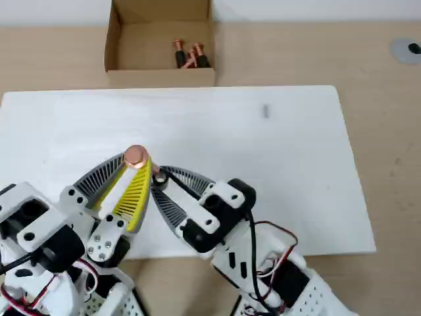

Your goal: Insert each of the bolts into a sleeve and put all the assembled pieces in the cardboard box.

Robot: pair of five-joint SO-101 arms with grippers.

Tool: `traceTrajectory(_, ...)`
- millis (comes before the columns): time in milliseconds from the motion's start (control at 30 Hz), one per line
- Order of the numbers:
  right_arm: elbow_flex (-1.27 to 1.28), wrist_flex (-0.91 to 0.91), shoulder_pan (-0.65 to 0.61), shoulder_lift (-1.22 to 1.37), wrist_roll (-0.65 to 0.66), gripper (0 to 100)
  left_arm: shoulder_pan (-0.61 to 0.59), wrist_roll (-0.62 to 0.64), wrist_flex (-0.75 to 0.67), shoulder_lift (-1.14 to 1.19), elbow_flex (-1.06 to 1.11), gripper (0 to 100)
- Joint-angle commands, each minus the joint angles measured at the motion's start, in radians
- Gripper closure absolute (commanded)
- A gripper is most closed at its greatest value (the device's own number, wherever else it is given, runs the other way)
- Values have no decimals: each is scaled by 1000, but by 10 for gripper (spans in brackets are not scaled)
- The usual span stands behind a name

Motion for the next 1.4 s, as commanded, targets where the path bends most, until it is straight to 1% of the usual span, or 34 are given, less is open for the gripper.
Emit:
traceTrajectory(0, -2, -23, -19, -2, -9, 987, -12, 8, -2, -4, 18, 996)
traceTrajectory(333, -1, -23, -19, -2, -9, 987, -12, 12, -2, -2, 32, 995)
traceTrajectory(467, 1, -23, -19, -2, -9, 987, -12, 66, -2, -2, 32, 995)
traceTrajectory(667, 1, -21, -16, -2, -9, 987, -12, 72, 2, -2, 32, 995)
traceTrajectory(800, 1, -21, -16, -2, -9, 987, -3, 72, 58, -2, 26, 995)
traceTrajectory(967, 1, -21, -16, -2, -9, 987, 63, 68, 150, -7, 6, 995)
traceTrajectory(1100, -4, -21, -16, -2, -9, 987, 66, 63, 157, -7, -6, 995)
traceTrajectory(1267, -4, -21, -16, -1, -6, 987, 64, -15, 164, -7, -8, 992)
traceTrajectory(1367, -4, -17, -16, -1, -5, 987, 64, -17, 226, -2, -18, 935)
